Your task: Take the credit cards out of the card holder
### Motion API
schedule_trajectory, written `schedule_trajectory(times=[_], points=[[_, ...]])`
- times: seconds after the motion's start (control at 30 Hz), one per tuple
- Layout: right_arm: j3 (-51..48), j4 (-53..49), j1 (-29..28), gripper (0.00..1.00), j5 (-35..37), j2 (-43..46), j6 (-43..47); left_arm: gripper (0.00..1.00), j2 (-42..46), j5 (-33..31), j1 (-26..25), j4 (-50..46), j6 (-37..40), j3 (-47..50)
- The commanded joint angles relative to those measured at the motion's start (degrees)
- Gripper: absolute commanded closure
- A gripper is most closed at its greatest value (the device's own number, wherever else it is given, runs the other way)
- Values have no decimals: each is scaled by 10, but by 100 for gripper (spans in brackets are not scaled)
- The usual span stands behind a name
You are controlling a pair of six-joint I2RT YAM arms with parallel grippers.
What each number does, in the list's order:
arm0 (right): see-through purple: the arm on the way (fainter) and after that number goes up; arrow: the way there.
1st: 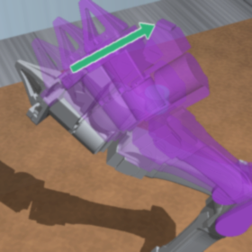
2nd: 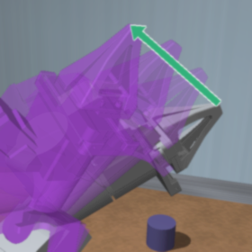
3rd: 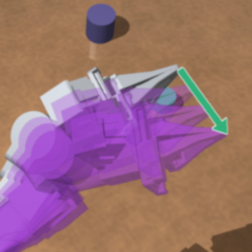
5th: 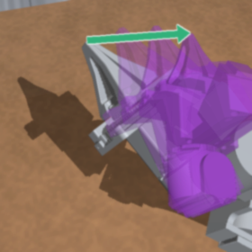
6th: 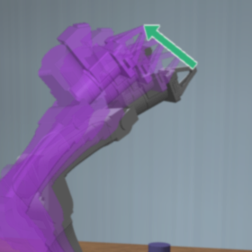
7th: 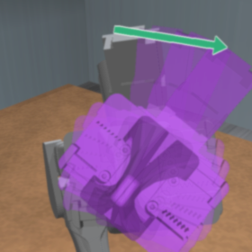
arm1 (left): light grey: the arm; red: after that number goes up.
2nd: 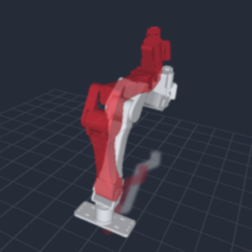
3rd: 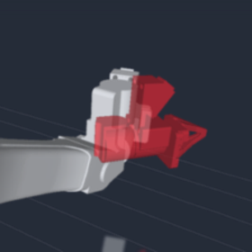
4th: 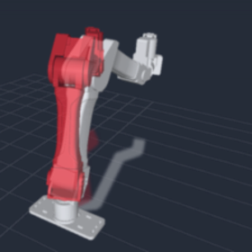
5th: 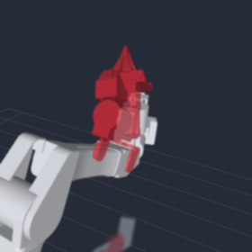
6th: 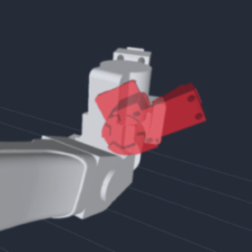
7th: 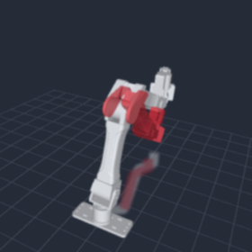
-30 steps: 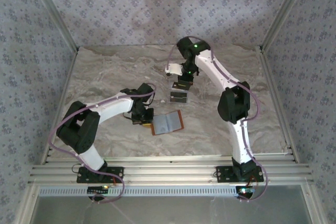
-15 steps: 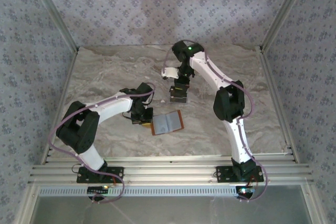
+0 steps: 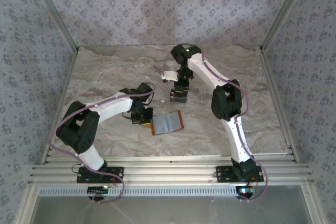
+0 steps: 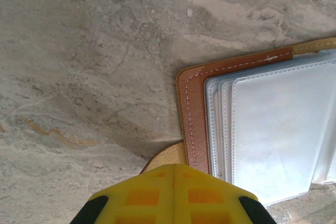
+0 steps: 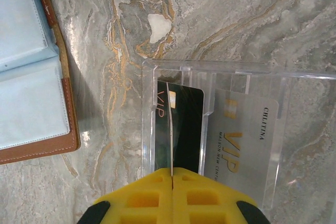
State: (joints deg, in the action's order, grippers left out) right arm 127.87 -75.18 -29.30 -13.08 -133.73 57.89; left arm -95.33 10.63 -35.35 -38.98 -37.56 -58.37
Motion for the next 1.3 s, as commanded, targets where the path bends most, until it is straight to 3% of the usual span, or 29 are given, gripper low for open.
schedule_trajectory(times=[0.0,0.27,0.63,1.03,1.27], points=[[11,-54,-4,100,-7,-24,62,92,15,-4,3,-12,-3,7],[3,-56,-5,100,-11,-35,62,92,13,-3,4,-10,-3,7],[-11,-5,-7,80,21,-17,62,92,18,-3,3,-12,-4,8],[-56,82,-13,76,94,54,52,92,22,-2,3,-10,-5,8],[-108,138,-19,76,76,107,-20,92,15,3,4,-2,-1,12]])
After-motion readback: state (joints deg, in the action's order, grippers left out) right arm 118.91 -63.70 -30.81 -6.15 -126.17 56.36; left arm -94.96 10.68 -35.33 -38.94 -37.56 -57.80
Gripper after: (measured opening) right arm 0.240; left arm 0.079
